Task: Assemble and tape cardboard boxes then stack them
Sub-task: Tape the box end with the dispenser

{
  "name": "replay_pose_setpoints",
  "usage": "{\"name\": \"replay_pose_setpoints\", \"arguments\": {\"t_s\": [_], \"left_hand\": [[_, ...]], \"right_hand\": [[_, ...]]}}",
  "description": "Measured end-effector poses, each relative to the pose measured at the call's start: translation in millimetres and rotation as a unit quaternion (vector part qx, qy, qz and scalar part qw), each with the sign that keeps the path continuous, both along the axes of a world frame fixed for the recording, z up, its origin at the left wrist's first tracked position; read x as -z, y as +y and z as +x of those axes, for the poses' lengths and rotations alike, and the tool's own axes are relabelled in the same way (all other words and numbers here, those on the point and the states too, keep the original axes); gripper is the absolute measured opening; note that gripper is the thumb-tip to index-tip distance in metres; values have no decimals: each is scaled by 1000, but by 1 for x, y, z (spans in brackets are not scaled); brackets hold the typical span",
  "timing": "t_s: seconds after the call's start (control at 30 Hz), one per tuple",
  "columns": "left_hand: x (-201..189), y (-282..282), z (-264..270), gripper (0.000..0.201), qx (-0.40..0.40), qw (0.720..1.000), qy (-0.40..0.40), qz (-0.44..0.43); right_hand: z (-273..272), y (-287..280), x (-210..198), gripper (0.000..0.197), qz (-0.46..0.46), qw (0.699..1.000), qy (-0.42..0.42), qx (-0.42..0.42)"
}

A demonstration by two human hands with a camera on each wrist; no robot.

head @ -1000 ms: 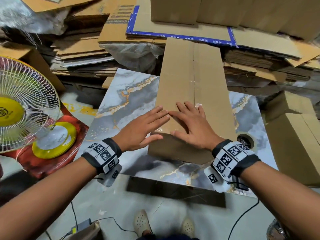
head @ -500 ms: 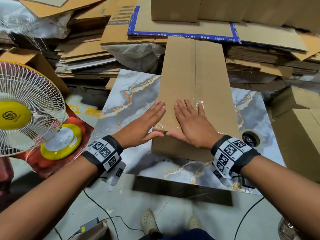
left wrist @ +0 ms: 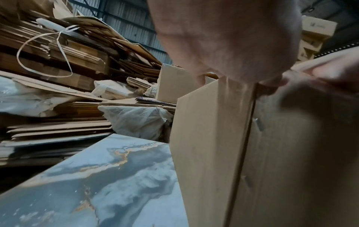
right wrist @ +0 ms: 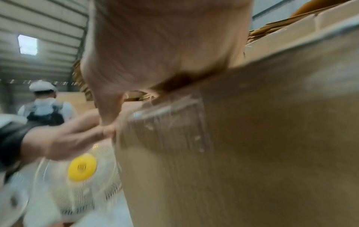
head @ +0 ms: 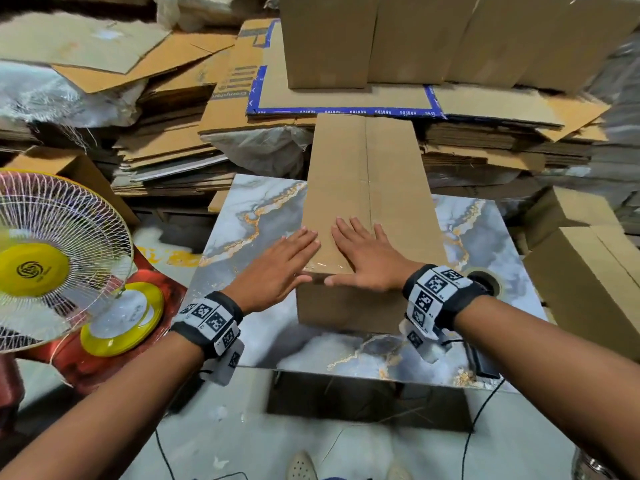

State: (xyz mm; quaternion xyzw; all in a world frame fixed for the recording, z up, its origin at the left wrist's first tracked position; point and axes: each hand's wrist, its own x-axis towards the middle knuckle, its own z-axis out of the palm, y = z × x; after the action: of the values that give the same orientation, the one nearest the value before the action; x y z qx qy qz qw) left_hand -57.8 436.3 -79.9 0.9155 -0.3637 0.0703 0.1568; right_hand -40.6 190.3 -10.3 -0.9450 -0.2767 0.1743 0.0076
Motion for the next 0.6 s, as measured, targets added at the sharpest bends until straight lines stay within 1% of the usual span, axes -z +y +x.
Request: {"name": "replay_pose_setpoints", "arguments": {"t_s": [0.07,0.1,0.13,0.17,0.2,0.27,0.3,0.33,0.4,0.47,0.53,0.6], "left_hand": [[-2,11,3,67,-4,1000,3,9],[-4,19,3,67,-11,1000,2,13],[-6,27,3,68,-18,1000,0,18],[-9,34,2,69,-26,999,-3,24],[-12,39,0,71,-35,999,-3,32],[-20,40,-5,75,-43,998,-4,54],[-24,36,-7,76,-39,997,-10,66],[-28,30,-9,78,-31,997,-19,75],[-36,10,-11,78,-9,997,-34,67],[-43,-13,-11,72,19,998,-43,40],[-48,-36,-10,66,48,997,-47,28],[-52,-59,-9,63,75,996,-40,28]], "right_hand": [[4,-11,-12,78,90,995,26,28],[3,-19,-18,64,132,990,24,47],[1,-30,-22,53,160,985,14,68],[-1,-43,-22,47,176,981,-4,86],[-5,-57,-20,47,182,978,-23,102],[-14,-82,-9,55,193,970,-52,138],[-18,-94,-1,54,207,963,-63,161],[-23,-104,7,48,227,953,-79,184],[-34,-118,21,35,280,924,-118,231],[-47,-126,33,40,341,890,-128,275],[-58,-131,44,49,383,869,-129,286],[-65,-133,57,51,392,874,-131,254]]}}
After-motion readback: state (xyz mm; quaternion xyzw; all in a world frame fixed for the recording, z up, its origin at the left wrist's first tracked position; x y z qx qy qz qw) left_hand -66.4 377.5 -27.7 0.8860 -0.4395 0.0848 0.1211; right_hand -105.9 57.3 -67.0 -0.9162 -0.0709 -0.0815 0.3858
